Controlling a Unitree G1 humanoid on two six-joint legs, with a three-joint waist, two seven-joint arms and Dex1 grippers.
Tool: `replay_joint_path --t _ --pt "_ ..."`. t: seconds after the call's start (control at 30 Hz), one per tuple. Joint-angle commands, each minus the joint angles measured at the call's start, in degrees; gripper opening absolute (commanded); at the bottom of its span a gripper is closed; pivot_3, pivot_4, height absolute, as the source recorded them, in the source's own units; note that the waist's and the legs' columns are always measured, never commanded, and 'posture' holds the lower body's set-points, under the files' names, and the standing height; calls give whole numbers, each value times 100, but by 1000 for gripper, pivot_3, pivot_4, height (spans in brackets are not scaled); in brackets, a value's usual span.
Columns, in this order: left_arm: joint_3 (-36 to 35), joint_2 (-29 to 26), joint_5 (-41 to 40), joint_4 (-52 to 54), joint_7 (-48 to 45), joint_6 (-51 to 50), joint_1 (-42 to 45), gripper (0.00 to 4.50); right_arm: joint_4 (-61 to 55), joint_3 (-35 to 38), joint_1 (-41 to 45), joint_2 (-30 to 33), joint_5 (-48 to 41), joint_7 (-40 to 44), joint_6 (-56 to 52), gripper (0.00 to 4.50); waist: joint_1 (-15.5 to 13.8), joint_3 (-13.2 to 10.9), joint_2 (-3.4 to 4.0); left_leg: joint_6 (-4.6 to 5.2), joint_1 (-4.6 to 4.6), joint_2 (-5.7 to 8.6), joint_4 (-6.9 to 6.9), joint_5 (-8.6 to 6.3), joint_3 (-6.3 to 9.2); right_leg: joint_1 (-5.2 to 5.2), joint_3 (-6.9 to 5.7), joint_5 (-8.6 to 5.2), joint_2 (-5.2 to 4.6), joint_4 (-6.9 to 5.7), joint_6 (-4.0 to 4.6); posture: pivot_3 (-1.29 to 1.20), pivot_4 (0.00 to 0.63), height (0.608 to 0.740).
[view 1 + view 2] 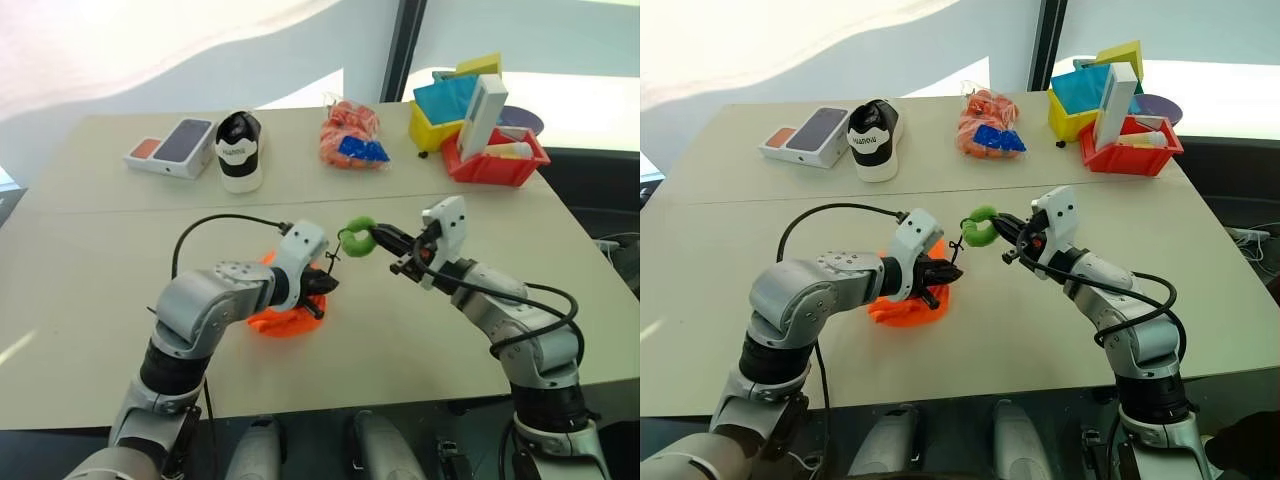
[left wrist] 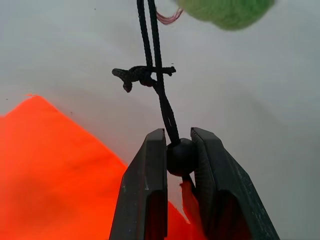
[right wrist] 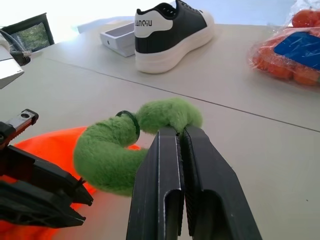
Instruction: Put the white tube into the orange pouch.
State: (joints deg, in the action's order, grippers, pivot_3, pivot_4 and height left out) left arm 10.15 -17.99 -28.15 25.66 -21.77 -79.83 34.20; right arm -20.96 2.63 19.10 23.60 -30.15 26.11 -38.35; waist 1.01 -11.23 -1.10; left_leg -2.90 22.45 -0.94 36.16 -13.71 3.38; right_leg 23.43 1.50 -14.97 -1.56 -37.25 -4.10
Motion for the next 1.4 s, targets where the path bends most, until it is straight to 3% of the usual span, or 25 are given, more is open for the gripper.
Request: replay_joint_path --t 0.03,0.3,0.43,0.53,0.57,0.6,0.63,0.67,0.8,0.83,0.97,1.07,1.13,1.27,1.4 --pt "72 -438 -150 290 -455 362 -98 224 15 135 159 14 127 -87 182 0 7 0 0 0 0 0 0 0 0 0 0 0 0 0 0 0 150 740" --pt "411 -2460 -109 534 -1960 1605 -984 224 672 499 278 294 770 -635 162 0 -1 1 2 0 -1 0 -6 0 -6 3 4 -11 -4 4 21 0 150 740" --pt "447 -2790 30 445 -2182 2105 -1217 224 815 457 291 383 918 -624 187 0 -1 1 2 0 -1 0 -4 0 -9 1 6 -13 -5 6 26 0 150 740" --pt "199 -2532 -95 284 -2127 2257 -1230 224 596 224 195 444 857 -316 118 0 -1 1 3 0 -1 0 -3 0 -9 1 6 -13 -4 6 26 0 150 740" --pt "55 -2417 -218 247 -2155 2316 -1234 724 497 116 137 487 837 -176 87 0 -1 1 3 0 -2 0 -2 0 -9 1 6 -13 -4 6 25 0 150 740" --pt "-126 -2322 -421 229 -2226 2295 -1247 1321 404 70 79 505 683 -10 -53 493 -1 1 3 0 -1 0 -2 0 -8 1 6 -13 -4 6 24 0 150 740" --pt "-260 -2279 -560 233 -2298 2293 -1275 1565 317 27 19 542 606 120 -115 632 -1 1 3 0 0 0 -2 0 -9 1 6 -13 -3 6 24 0 150 740" --pt "-376 -2277 -655 247 -2374 2330 -1324 2148 220 -42 -57 601 576 261 -134 999 7 1 2 0 0 -1 -2 0 -8 1 5 -13 -3 6 22 0 150 740" --pt "-1016 -2500 -976 180 -2774 2591 -1671 4225 134 -271 -390 906 929 473 72 3018 18 1 2 1 0 -2 -7 -1 -4 5 3 -12 0 5 19 0 150 740" --pt "-1280 -2562 -1131 100 -2915 2625 -1801 4500 138 -276 -506 986 1024 528 224 3506 10 0 3 1 0 -2 -8 -1 -6 6 3 -12 -1 4 20 0 150 740" --pt "-2081 -2766 -1305 -362 -3184 2903 -2213 4500 184 -56 -836 1143 1122 714 759 3506 8 0 3 1 1 -2 -5 -1 -7 6 3 -15 -2 6 25 0 150 740" --pt "-2658 -2607 -1356 -922 -2811 2958 -2137 4500 260 191 -1006 1189 1069 834 1017 3506 -6 0 2 1 1 -2 0 -1 -7 4 3 -15 -3 6 26 0 150 740" --pt "-3012 -2432 -860 -1546 -2234 3582 -2066 4500 458 484 -1121 1135 1074 812 1328 3506 -24 0 1 1 1 -2 3 0 -7 1 3 -18 -4 7 21 0 150 740" --pt "-3096 -2209 -60 -2166 -1640 4649 -2251 4500 712 769 -1216 1031 940 942 1718 3506 -14 1 1 1 -1 0 3 0 -9 -3 4 -12 -6 10 27 0 150 740" --pt "-3104 -1900 171 -2385 -1381 5072 -2496 4500 831 798 -1244 941 821 1090 1785 3506 -10 1 0 0 -2 -2 -3 0 -16 -1 9 -8 -9 11 19 0 150 740"
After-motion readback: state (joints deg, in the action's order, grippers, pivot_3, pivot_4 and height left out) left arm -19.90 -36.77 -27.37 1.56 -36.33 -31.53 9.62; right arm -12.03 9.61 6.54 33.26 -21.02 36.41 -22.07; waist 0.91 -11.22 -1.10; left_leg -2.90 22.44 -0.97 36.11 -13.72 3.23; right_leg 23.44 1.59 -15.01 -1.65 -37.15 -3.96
